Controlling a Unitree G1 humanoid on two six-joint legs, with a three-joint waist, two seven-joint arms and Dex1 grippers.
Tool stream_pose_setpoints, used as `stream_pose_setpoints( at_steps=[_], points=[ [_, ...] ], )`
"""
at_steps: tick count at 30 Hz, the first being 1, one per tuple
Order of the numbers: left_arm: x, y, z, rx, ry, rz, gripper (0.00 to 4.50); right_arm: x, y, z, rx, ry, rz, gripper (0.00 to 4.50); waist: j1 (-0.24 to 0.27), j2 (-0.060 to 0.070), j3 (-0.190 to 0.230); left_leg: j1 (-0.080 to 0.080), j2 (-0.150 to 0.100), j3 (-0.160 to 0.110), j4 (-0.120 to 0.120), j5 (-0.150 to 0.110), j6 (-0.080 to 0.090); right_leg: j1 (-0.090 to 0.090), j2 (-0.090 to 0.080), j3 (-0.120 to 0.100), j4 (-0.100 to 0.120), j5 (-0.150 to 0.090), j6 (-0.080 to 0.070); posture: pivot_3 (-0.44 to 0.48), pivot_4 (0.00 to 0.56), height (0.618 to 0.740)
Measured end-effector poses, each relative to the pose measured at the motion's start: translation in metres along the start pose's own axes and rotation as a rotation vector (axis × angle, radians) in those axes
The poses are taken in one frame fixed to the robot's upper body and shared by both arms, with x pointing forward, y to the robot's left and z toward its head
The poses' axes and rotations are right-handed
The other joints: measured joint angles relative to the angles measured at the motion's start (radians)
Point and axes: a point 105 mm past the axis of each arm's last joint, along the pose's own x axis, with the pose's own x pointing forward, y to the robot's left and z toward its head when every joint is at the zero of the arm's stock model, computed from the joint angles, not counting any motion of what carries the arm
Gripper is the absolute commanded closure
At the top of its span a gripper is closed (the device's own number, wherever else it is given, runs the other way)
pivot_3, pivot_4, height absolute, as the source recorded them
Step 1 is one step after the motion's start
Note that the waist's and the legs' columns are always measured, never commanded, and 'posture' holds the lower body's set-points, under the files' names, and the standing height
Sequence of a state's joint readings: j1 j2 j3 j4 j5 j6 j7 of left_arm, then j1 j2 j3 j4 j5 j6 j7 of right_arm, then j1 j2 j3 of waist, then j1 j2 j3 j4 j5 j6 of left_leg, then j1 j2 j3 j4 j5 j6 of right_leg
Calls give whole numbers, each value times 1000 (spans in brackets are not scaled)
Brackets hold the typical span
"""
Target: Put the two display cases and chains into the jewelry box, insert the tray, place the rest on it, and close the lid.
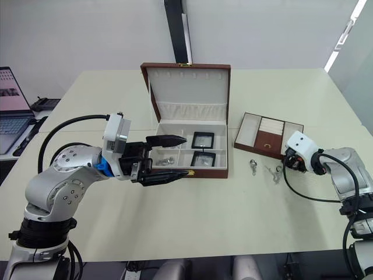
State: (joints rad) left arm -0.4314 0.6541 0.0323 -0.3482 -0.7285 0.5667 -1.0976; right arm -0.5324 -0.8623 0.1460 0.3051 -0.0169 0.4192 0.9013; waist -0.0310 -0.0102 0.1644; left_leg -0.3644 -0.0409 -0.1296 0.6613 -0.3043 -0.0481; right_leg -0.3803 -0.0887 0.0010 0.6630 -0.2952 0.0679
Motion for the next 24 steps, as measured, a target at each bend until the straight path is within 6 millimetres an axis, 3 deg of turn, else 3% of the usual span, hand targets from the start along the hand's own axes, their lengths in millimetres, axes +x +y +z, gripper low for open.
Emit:
stream_pose_setpoints(
  at_steps=[6,13,20,24],
  points=[
    [0,0,0,-1,-2,4,0,0,2,3,-16,-21,15,4474,0,0,0,0,0,0,0,0,0,0,0,0,0,0,0,0,150,740],
    [1,3,2,8,-5,8,0,-7,2,1,-14,-29,31,4474,0,0,0,0,0,0,0,0,0,0,0,0,0,0,0,0,150,740],
    [-5,9,-2,-10,12,34,0,-37,1,9,21,-52,46,4474,1,1,0,-1,0,-1,0,0,0,-1,0,0,0,0,0,0,150,740],
    [-11,10,-3,-11,51,35,0,-57,17,11,30,-44,113,4474,2,1,0,-1,0,-2,0,0,0,-1,0,0,0,0,0,0,150,740]
  ],
)
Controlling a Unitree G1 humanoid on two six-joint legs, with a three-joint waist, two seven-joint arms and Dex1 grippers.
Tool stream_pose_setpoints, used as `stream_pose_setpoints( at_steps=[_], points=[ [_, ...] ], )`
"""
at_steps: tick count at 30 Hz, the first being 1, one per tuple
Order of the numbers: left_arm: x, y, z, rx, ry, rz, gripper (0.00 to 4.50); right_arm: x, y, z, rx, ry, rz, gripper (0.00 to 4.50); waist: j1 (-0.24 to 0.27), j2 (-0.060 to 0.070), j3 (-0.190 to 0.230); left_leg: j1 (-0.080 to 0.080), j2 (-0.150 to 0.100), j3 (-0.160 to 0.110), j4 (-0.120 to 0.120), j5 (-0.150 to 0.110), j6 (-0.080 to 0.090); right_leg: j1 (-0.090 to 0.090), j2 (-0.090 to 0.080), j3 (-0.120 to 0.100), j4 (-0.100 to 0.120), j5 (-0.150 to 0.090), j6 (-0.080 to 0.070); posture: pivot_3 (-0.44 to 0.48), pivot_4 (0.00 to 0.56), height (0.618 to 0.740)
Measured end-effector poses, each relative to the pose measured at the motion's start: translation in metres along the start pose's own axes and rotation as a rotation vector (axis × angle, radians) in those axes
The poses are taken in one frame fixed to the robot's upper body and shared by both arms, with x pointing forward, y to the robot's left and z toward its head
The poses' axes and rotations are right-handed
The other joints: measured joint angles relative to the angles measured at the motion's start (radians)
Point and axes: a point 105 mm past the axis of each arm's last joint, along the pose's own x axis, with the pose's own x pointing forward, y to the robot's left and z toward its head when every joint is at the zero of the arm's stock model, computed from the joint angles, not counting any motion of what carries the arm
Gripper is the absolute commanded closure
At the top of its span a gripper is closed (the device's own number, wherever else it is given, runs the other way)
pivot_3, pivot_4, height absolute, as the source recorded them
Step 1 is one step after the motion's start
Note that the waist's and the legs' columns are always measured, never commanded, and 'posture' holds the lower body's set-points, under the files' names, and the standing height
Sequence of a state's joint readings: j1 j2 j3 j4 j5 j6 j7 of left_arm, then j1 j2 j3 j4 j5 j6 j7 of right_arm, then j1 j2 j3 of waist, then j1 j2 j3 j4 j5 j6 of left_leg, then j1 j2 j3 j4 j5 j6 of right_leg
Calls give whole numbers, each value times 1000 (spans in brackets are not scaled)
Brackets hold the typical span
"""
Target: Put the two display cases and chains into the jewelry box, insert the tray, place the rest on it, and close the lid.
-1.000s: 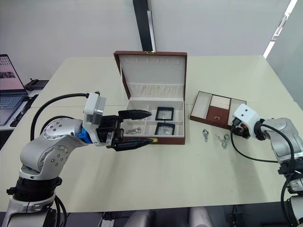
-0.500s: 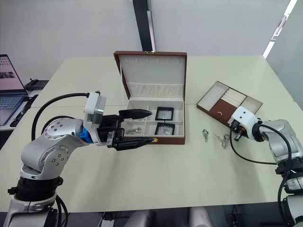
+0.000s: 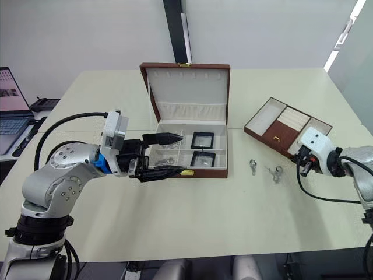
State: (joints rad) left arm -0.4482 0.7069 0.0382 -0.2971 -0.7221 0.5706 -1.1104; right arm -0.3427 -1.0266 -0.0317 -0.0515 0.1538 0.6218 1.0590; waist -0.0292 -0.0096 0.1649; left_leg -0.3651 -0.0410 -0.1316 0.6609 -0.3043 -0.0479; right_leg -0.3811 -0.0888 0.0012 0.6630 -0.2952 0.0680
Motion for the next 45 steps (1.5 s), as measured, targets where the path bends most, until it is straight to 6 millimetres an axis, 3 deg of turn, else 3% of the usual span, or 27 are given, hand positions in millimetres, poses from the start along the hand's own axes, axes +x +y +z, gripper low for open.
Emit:
stream_pose_setpoints(
  at_steps=[10,16,21,27,35,45],
  points=[
    [-42,16,-7,-1,104,121,0,-52,49,7,-39,46,164,4474,-1,0,0,0,0,0,0,-1,1,0,1,0,0,0,0,0,150,740],
    [-63,14,-10,1,156,155,0,-66,78,29,-137,32,276,4474,0,0,1,0,0,0,0,-1,1,1,0,-1,0,0,0,0,150,740],
    [-69,12,-12,-4,171,160,0,-70,83,51,-223,-5,310,4474,0,0,2,0,1,0,0,-2,4,1,0,-2,0,0,0,0,150,740],
    [-79,13,-14,16,207,198,0,-45,94,91,-311,-103,375,4474,-6,0,3,0,1,-1,-1,0,1,-1,0,-2,0,0,0,0,150,740],
    [-99,17,-21,19,280,246,0,-1,96,118,-326,-104,406,4474,-3,0,4,-5,1,-2,0,0,0,-7,0,-1,1,0,0,0,150,740],
    [-107,13,-27,31,309,241,0,44,100,129,-354,-69,431,4474,-4,0,4,-6,1,-2,0,0,0,-8,0,-1,1,0,0,0,150,740]
  ],
)
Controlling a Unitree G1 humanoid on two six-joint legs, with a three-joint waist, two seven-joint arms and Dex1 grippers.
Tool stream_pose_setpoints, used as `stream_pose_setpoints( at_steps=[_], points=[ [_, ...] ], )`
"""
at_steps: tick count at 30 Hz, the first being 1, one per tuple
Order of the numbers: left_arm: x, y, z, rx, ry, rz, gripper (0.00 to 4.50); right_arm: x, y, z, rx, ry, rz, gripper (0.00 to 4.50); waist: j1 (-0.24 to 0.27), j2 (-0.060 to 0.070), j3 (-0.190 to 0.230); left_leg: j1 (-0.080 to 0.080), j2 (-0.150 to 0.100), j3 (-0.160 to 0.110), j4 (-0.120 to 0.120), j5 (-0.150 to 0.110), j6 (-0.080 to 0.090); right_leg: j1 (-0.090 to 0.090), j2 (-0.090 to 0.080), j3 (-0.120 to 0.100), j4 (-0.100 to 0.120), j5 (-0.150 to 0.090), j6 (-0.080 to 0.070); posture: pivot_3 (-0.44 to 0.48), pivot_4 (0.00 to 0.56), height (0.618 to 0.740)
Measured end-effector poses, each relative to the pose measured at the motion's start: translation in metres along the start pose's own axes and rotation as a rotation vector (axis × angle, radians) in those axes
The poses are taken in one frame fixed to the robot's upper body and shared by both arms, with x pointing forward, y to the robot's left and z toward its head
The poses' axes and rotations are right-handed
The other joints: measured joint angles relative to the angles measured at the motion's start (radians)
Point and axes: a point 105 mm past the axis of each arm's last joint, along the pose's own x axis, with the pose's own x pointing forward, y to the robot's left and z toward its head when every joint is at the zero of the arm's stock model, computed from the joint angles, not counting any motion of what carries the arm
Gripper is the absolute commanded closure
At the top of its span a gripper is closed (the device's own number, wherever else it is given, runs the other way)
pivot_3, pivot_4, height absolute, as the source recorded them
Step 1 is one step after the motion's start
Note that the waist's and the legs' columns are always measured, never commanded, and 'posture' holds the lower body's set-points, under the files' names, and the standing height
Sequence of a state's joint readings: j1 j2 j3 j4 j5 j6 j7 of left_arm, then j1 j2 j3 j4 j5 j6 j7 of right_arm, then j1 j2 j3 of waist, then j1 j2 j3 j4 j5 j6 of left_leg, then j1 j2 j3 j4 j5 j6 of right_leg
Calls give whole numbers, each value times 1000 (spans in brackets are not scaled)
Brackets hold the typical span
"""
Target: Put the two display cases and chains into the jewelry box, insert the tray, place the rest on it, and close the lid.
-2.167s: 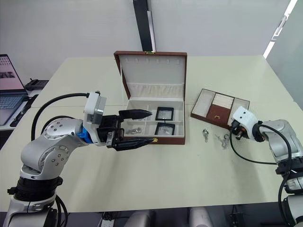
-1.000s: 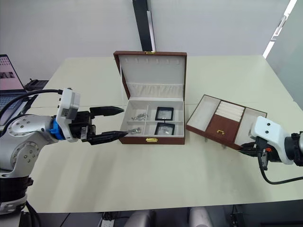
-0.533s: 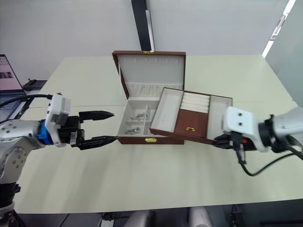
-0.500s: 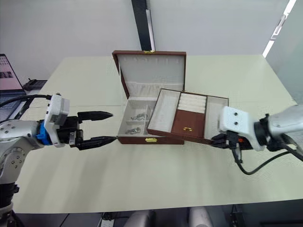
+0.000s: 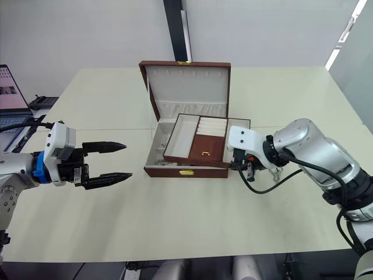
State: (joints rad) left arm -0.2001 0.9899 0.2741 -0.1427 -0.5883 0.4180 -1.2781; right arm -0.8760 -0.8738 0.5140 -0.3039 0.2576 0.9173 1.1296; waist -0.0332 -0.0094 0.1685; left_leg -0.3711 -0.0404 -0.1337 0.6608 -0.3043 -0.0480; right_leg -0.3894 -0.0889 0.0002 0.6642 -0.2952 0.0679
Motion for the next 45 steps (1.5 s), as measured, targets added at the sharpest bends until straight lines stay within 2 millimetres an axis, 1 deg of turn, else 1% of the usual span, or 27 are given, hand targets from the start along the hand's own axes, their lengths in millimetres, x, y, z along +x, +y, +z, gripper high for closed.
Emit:
stream_pose_setpoints(
  at_steps=[6,11,15,19,28,41,45],
  points=[
    [-4,0,-9,-19,17,6,0,13,-1,4,-30,1,27,4474,0,0,0,0,0,0,0,0,0,0,0,0,0,0,0,0,150,740],
    [-5,0,-9,-1,17,3,0,19,-4,13,-64,-6,30,4474,-1,0,0,0,0,-1,0,0,0,0,0,0,0,0,0,0,150,740],
    [-5,0,-9,5,16,4,0,25,-7,14,-58,-6,43,4474,-1,0,0,0,0,-1,0,0,0,0,0,0,1,0,0,0,150,740],
    [-6,0,-10,4,17,4,0,26,-13,18,-60,-8,34,4474,-2,0,0,0,0,-1,0,0,0,0,0,0,1,0,0,0,150,740],
    [-6,0,-11,10,17,5,0,34,-16,21,-59,-14,47,4474,-3,0,0,0,0,-1,0,0,0,0,0,0,1,0,0,0,150,740],
    [-6,0,-10,18,15,11,0,40,-14,26,-89,-18,63,4474,-10,0,0,1,0,-1,0,0,0,0,1,0,1,0,0,0,150,740],
    [-6,1,-10,19,14,14,0,43,-10,30,-94,-28,78,4474,-15,0,0,1,0,-1,0,0,0,0,1,0,1,0,0,0,150,740]
  ],
)
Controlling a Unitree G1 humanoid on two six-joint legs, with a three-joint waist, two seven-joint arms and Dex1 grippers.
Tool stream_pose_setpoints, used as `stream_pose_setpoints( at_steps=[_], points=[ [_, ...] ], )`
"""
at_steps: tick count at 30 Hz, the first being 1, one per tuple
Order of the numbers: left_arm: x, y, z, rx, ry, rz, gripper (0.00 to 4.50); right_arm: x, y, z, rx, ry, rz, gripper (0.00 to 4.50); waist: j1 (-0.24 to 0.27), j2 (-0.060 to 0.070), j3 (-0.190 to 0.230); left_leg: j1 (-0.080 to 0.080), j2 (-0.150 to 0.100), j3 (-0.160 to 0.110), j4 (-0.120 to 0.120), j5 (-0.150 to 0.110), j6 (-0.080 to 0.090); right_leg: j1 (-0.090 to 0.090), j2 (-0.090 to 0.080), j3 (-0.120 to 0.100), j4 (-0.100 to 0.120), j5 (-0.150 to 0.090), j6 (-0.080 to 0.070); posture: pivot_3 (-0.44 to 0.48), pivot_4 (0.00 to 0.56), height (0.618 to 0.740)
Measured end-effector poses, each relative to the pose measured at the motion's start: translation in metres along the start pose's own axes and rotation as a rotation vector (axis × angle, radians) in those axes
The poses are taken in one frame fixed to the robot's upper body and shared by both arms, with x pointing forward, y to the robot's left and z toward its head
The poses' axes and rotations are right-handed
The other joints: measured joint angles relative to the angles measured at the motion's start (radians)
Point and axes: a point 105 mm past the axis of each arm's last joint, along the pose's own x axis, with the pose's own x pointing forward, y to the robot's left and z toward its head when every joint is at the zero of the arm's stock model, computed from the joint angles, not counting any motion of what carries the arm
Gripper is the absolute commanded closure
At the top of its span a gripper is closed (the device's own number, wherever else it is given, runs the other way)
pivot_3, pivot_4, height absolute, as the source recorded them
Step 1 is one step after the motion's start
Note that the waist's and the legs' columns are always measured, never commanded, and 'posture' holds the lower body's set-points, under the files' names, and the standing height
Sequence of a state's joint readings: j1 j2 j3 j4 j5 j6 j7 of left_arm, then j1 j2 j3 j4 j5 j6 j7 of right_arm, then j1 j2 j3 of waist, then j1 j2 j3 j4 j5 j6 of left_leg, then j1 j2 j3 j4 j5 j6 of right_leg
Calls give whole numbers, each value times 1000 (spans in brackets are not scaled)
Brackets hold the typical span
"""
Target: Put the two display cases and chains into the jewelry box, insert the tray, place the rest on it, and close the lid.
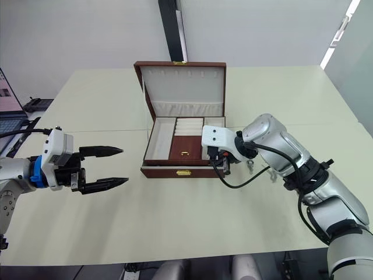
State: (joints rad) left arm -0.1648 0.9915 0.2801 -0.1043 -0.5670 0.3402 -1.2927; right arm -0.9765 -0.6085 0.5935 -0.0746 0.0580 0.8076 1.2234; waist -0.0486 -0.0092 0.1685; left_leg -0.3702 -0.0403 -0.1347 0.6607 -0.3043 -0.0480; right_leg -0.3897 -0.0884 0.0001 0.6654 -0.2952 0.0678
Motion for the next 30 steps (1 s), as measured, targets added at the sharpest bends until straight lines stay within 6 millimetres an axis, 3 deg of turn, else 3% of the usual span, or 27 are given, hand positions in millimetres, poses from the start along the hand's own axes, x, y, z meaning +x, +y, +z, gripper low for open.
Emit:
stream_pose_setpoints(
  at_steps=[19,25,30],
  points=[
    [1,2,3,6,-6,17,0,3,1,3,5,-4,5,4474,-8,0,0,0,0,0,0,0,0,0,0,0,0,0,0,0,150,740],
    [1,2,4,7,-7,15,0,2,0,5,19,-13,40,3049,-7,0,0,0,0,0,0,0,0,0,0,0,0,0,0,0,150,740],
    [2,2,4,5,-11,14,0,-13,-10,17,19,-62,41,1725,-8,0,0,0,0,0,0,0,0,0,0,0,0,0,0,0,150,740]
  ],
)
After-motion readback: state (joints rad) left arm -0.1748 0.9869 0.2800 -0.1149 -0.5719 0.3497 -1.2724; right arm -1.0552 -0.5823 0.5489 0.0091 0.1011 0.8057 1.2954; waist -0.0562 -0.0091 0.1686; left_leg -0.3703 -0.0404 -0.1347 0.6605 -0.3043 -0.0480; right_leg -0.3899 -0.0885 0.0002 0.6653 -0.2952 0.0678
